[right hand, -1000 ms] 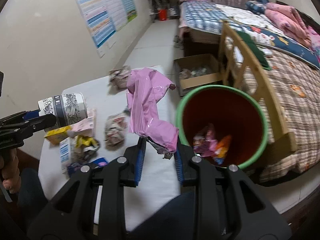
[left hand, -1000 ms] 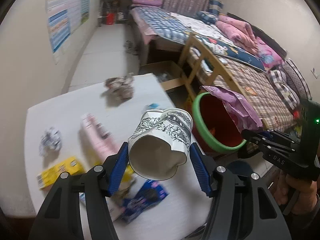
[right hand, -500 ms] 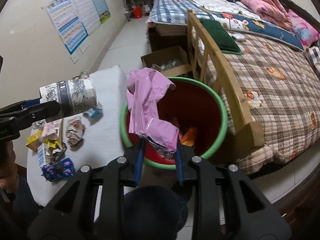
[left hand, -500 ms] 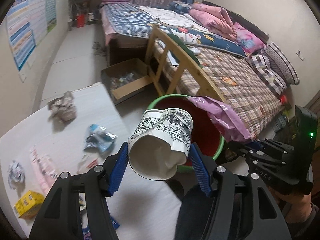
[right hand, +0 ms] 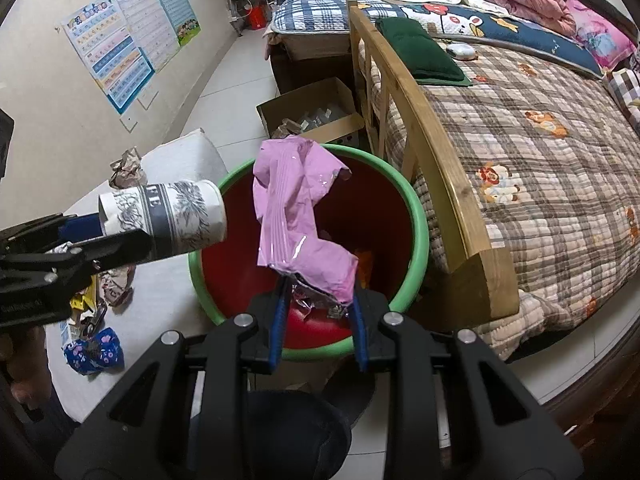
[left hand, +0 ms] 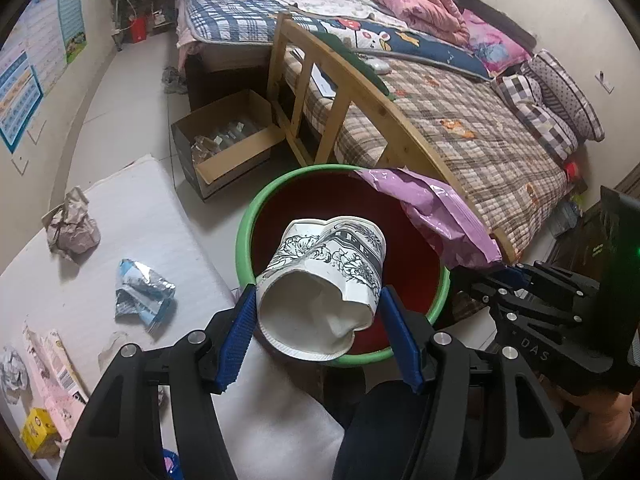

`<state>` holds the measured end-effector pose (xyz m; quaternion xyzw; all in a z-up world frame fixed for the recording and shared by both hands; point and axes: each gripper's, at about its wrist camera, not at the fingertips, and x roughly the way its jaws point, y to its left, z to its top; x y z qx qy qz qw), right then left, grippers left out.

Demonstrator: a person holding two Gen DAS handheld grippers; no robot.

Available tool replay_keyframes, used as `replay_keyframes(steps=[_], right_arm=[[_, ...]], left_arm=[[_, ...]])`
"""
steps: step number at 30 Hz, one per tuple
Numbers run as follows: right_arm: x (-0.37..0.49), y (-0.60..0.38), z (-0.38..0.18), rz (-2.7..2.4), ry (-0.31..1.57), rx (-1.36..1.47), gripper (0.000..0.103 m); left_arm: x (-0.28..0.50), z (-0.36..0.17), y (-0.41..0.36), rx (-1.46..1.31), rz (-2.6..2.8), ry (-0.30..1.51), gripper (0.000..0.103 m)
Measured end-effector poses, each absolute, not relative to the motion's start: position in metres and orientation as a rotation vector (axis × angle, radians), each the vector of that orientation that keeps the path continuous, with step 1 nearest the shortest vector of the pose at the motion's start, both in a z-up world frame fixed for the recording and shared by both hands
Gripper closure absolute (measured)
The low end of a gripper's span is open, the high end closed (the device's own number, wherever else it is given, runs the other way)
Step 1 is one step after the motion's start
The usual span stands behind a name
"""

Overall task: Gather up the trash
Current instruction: 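Carry the wrapper and cup over the bin and open both tools to drop them, then move both tools back over the table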

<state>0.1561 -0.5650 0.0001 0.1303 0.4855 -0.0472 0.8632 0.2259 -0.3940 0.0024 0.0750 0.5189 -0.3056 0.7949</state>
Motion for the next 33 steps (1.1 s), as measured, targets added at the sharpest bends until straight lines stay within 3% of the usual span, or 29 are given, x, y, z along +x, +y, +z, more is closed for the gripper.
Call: replay_keyframes(steps=[7,9,12,21,33], right_arm=[[0.163,-0.572,-0.010,-0.113,1.031,0.290,0.075],[0.163,-0.574,-0.011,-0.125,1.032,0.295,0.062],[0.161,-0.575,-0.012,-0.135,1.033,0.299,0.040],[0.155,-0.562,-0.005,-0.141,1.017,0.270,0.019],[0.156,-0.495,0.021,-0.049,0.994,0.187,0.011]], left_arm=[[0.238,-0.002,-0.407,0.180,-0.657,1.135,0.044],[0.240,-0.003,-0.409,0.185,-0.651,1.142,0.042],[0.239,-0.001,-0.405,0.168,-0.628,1.118,0.014],[0.235,0.013,-0.367,0.076,-0.604,1.076,0.010],[0.209,0.031,-0.259,-0.006,-0.467,1.020,0.008]])
